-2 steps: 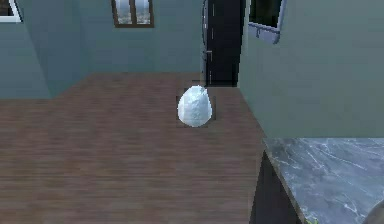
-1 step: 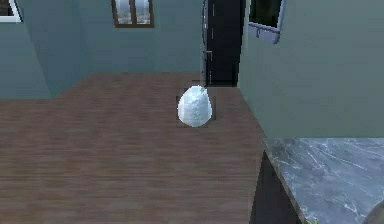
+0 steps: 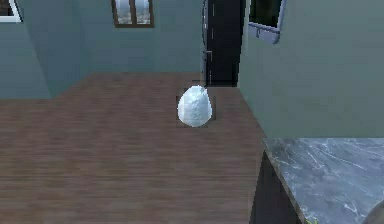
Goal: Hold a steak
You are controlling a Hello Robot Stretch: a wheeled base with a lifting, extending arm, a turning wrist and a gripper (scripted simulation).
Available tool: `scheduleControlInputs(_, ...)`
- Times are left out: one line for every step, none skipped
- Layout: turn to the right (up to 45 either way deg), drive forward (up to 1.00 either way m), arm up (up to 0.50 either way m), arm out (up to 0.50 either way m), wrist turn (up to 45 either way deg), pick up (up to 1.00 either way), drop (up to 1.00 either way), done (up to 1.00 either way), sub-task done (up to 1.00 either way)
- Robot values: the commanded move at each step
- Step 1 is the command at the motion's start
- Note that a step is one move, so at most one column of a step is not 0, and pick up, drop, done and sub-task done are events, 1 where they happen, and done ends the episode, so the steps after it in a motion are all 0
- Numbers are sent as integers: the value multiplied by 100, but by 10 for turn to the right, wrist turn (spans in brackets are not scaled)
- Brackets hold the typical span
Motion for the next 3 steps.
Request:
scheduleControlInputs(0, 0, 0, 14, 0, 0, 0, 0, 0)
scheduleControlInputs(0, 0, 0, 0, 450, 0, 0, 0, 0)
scheduleControlInputs(0, 0, 0, 0, 450, 0, 0, 0, 0)
